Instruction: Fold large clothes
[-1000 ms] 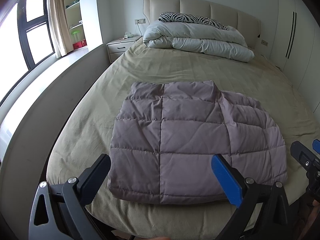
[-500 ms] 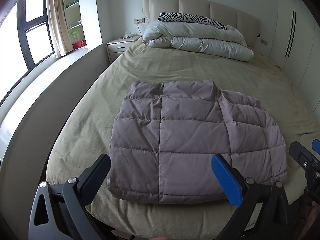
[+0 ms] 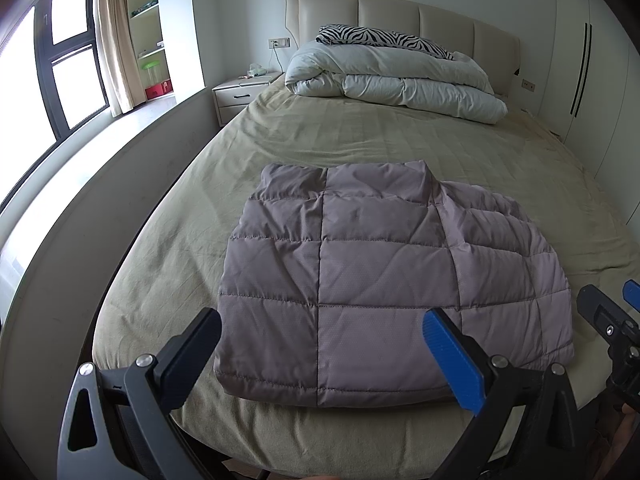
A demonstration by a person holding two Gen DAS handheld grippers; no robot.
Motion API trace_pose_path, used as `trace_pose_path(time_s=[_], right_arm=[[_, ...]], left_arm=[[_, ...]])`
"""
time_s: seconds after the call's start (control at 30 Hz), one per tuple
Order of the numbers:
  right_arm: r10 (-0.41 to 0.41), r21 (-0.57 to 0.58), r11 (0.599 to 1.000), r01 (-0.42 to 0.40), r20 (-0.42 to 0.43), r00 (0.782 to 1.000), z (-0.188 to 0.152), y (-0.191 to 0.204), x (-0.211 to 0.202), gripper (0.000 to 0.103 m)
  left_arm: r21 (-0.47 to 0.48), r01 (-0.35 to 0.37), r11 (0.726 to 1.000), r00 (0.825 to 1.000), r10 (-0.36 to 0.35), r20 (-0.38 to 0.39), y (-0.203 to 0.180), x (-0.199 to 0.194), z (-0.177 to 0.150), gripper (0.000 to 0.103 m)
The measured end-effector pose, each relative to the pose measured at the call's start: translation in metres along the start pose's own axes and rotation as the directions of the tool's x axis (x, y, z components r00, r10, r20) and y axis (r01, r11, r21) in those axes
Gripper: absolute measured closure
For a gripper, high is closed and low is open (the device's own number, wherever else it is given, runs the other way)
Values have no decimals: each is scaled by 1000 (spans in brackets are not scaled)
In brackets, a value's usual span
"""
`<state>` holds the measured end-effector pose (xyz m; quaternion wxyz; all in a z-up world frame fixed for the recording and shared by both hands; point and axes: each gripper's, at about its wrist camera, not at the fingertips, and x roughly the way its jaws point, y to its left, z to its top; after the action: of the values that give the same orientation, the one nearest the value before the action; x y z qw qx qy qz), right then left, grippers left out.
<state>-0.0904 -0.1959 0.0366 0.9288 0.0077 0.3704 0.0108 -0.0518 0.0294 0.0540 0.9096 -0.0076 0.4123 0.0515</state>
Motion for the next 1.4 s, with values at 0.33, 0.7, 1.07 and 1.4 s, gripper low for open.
trace_pose_path(time_s=[0.33, 0.7, 1.07, 1.4], right_arm=[[0, 0, 1000, 0, -1, 1000, 1, -1, 0, 0], [2, -1, 1000, -2, -2, 1000, 0, 0, 0, 0], [0, -1, 1000, 0, -2, 1000, -1, 1, 0, 0], [4, -1, 1000, -4, -9, 1000, -5, 1, 2, 0]], left_arm=[[1, 1, 1000, 1000, -1, 1, -1, 0, -1, 0], [1, 1, 1000, 1000, -1, 0, -1, -1, 0, 0], [-1, 1, 1000, 1000, -1, 0, -2, -1, 0, 0], [3, 1, 1000, 1000, -1, 18, -3, -2, 0, 0]])
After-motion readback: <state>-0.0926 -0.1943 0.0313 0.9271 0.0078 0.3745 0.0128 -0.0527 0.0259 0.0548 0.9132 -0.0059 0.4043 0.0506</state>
